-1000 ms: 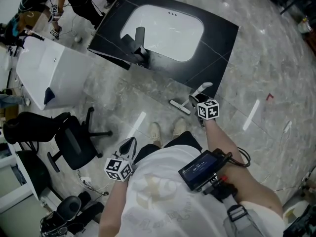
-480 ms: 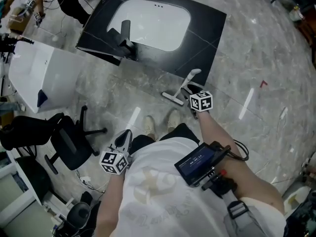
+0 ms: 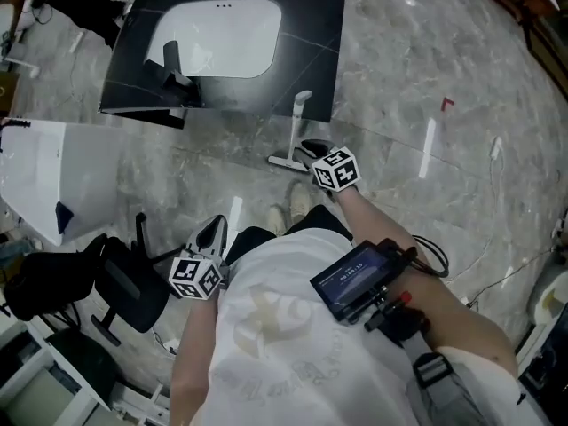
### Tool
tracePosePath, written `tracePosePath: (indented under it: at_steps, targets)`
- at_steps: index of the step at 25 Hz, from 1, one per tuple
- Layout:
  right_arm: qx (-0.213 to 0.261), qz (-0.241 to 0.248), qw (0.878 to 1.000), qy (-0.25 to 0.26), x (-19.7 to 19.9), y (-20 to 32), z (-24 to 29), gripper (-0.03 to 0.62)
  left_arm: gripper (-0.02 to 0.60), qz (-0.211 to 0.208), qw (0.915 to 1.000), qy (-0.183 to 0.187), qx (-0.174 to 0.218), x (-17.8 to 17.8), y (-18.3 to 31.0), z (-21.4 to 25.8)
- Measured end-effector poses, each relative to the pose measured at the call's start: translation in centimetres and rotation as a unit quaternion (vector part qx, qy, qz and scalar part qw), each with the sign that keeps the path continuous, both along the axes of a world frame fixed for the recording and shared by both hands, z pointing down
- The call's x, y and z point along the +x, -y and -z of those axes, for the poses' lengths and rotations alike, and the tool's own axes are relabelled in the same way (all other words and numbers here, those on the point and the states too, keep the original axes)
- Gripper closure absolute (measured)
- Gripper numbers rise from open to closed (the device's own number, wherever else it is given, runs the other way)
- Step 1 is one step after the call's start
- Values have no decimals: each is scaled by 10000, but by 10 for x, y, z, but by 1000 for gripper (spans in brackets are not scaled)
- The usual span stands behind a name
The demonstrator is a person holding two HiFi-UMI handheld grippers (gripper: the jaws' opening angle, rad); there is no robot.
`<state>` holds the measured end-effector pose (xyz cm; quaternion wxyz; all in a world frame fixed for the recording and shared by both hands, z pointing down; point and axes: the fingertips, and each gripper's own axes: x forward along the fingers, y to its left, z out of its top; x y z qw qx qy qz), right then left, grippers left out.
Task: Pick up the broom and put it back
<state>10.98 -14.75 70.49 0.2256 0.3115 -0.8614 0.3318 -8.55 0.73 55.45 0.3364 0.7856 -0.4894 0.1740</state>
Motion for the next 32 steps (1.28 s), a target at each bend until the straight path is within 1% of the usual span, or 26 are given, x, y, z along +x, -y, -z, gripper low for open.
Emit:
tracePosePath:
  at_steps: [5,8,12,16,21,26,32]
  targets:
    - [206,-129,9996,132,1,-17,32,540,569,-303,9993,-127,163,-1,11,3]
    - [357,-121,9992,121,-1,-31,53,562,569,-477,9983,-200,253,-1,11,5]
    - [527,-158,9981,272,-3,-49,85,571,569,-683,9968,-278,317,2,9,4]
    - [871,-156,9947,515,-6,-71,125,576,569,-911,9945,-364,364,10,5,5]
    - [1288,-199,9892,678,-2,-102,166,576,569,-1275,9894,-449,526,26,6,11]
    - [1541,-370,9851,673,6,-131,188,577,569,-1563,9841,-553,641,42,2,17]
    - [1661,-526,9827,629,10,-160,203,577,569,-1810,9791,-645,659,53,-12,16]
